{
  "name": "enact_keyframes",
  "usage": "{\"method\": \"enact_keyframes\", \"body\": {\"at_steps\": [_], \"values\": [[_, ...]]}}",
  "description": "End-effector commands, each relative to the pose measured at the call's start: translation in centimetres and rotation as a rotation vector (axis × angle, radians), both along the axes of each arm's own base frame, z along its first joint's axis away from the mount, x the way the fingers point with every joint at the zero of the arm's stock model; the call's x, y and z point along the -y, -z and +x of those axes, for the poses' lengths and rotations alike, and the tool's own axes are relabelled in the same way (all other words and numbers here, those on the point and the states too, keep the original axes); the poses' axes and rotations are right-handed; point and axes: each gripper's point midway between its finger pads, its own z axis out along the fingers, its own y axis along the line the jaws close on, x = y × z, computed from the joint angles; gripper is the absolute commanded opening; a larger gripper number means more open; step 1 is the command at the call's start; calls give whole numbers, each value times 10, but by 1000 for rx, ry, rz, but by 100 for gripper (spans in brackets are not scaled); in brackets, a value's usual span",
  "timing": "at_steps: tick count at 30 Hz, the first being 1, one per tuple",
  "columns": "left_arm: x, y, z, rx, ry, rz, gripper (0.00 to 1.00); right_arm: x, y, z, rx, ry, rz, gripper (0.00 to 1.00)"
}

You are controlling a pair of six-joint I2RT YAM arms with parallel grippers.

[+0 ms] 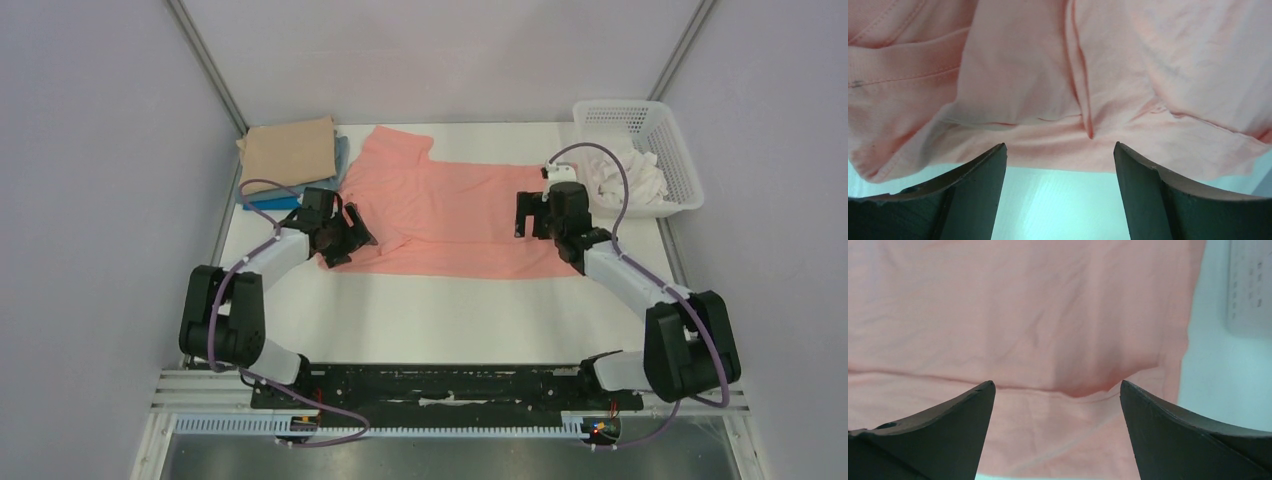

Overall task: Fold and stack the t-shirts
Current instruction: Fold the flattened tshirt in 1/3 of the way

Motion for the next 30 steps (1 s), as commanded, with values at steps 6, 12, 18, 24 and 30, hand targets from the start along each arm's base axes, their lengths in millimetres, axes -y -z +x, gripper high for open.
{"method": "enact_keyframes", "body": {"at_steps": [6, 12, 18, 24, 30], "values": [[24, -28, 35, 131, 23, -109, 84, -60, 35, -56, -41, -189, 168, 98], [23, 22, 30, -32, 8, -83, 84, -38, 77, -75, -174, -70, 114, 98], [13, 35, -13, -101, -15, -65, 84, -15, 118, -135, -346, -18, 69, 98], [-5, 29, -82, -157, -49, -12, 84, -7, 131, -191, -463, -8, 102, 98], [-12, 29, -149, -193, -67, -32, 85, -12, 135, -240, -550, -37, 189, 98]]}}
